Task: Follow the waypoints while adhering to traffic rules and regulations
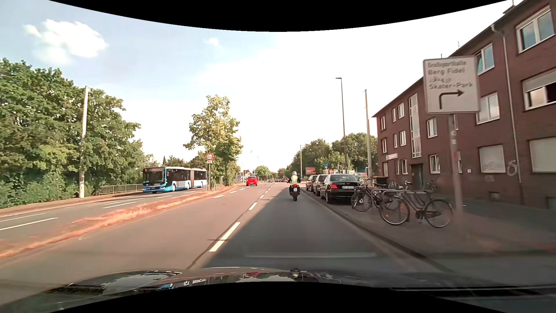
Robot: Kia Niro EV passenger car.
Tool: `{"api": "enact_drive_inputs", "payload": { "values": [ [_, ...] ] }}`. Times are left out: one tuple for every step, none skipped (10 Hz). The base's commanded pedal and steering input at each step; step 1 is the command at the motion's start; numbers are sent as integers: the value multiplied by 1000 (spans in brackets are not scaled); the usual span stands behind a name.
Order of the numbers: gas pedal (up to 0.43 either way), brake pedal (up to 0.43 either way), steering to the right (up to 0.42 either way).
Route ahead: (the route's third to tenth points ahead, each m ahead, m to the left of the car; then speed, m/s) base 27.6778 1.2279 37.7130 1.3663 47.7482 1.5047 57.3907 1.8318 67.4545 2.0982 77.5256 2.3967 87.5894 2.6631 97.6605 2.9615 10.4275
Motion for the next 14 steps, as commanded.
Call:
{"api": "enact_drive_inputs", "payload": {
  "values": [
    [157,0,-7],
    [157,0,-7],
    [157,0,-7],
    [157,0,-5],
    [169,0,-5],
    [177,0,-5],
    [189,0,-5],
    [189,0,-5],
    [197,0,-5],
    [197,0,-5],
    [197,0,-5],
    [197,0,-4],
    [189,0,-4],
    [177,0,-4]
  ]
}}
